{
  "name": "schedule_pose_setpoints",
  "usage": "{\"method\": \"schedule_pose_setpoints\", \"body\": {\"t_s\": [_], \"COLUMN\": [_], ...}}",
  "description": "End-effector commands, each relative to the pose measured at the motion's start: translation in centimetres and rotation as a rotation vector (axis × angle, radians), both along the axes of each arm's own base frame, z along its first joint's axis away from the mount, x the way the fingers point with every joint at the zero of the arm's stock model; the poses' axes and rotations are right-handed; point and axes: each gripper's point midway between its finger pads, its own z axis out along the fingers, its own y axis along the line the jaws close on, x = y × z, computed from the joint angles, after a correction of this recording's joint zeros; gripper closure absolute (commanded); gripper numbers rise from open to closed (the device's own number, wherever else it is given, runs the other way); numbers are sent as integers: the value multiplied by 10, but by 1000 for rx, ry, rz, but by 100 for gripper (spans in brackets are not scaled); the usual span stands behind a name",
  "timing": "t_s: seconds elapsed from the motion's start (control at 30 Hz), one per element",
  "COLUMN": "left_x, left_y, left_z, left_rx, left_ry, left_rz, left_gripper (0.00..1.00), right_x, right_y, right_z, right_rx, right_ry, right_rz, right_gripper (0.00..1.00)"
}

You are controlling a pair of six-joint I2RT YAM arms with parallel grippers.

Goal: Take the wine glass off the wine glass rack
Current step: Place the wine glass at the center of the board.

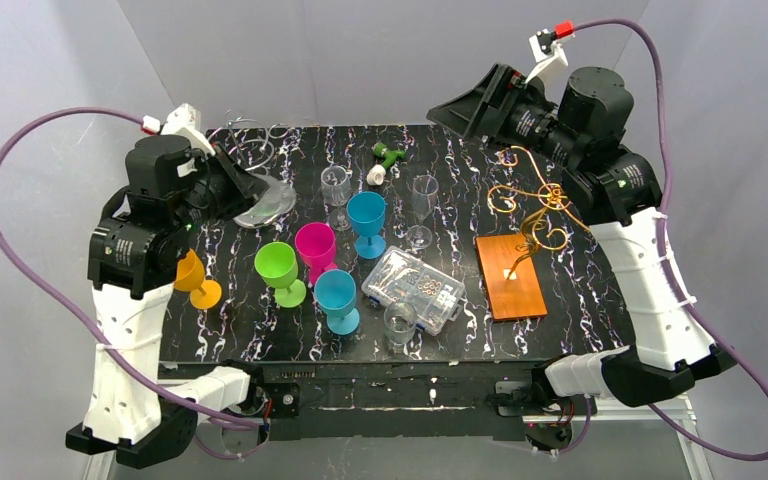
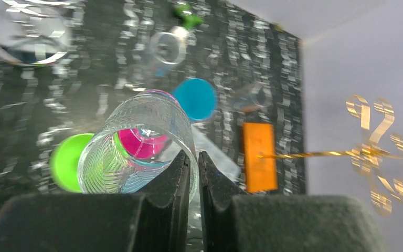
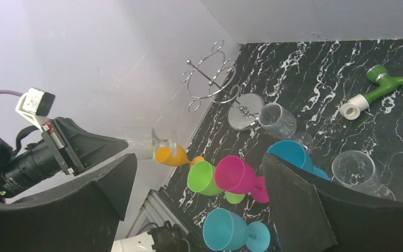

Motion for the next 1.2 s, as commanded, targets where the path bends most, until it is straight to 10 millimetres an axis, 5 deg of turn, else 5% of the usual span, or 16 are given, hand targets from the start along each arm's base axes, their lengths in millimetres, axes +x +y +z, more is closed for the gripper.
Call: {"method": "schedule_pose_setpoints", "body": {"t_s": [0.0,0.3,0.7,1.17], "left_x": [-11,7,38,36], "left_y": [69,113,122,133], "left_z": [-19,-66,-162,-251], "left_rx": [313,517,415,389], "left_ry": [53,239,469,639], "left_rz": [230,360,338,400], "left_gripper": [100,100,100,100], "right_x": [0,2,-1,-4], "right_y": [0,0,0,-1], "right_z": [-6,-17,-26,-25], "right_rx": [-27,-63,-82,-77], "right_ry": [-21,-11,-3,-6], "right_rz": [4,8,19,25], "right_gripper": [2,2,2,2]}}
